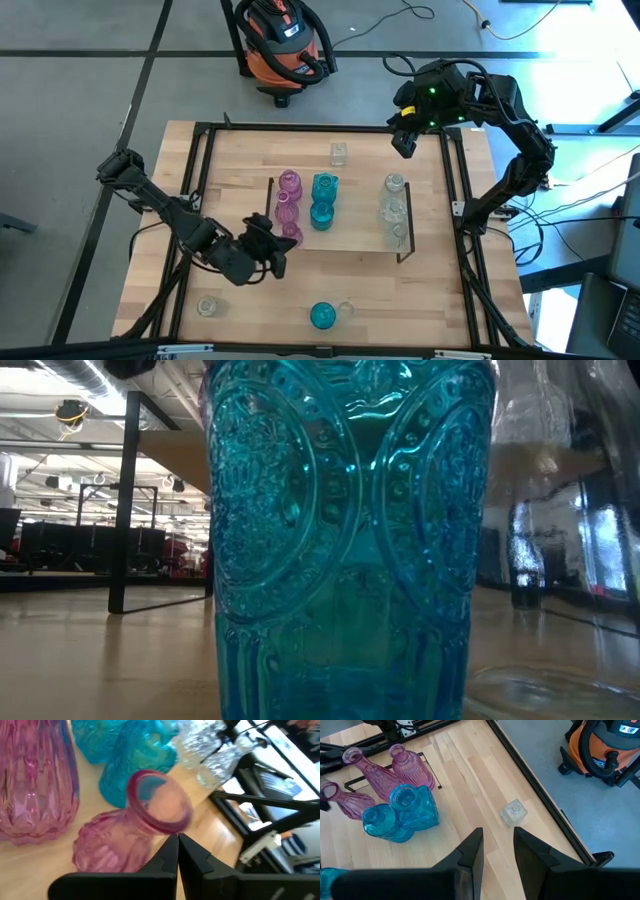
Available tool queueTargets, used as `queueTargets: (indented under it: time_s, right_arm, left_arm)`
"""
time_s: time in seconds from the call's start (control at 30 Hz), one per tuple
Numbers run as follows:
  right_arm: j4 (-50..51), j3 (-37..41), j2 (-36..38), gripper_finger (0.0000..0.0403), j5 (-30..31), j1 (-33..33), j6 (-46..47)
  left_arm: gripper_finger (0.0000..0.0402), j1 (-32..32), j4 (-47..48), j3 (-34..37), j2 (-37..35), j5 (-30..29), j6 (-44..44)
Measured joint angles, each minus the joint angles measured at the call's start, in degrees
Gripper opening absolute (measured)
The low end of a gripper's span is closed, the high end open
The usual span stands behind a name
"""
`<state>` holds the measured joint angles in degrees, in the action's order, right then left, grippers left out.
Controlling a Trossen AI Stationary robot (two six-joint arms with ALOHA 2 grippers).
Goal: Sort vases onto shelf
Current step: Put the violet vase on the shelf aligned with the other violet vase, then put the transparent vase on the shelf
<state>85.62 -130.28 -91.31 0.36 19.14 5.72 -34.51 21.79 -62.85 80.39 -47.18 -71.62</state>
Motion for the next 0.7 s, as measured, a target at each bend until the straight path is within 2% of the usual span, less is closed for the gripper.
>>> queueTargets:
  time_s: [0.23,0.43,0.53,0.7]
  right_arm:
    - [-2.4,0.0,0.0,0.0095,0.0,0.0,0.0]
    - [-7.0,0.8,-0.1,0.0095,-0.3,0.0,-0.1]
    - [-10.8,3.1,-0.5,0.0095,-1.9,0.0,-0.1]
    - [-22.7,10.7,-0.9,0.0095,-3.2,0.0,0.1]
  left_arm:
    - [0.0,-2.9,-3.0,0.0,-6.9,0.4,8.2]
    - [0.0,-4.0,-9.6,0.0,-15.9,0.8,19.8]
    - [0.0,-3.8,-15.3,0.0,-20.0,-2.8,27.8]
    - [0.0,-2.6,-24.4,-0.1,-25.3,-8.0,44.5]
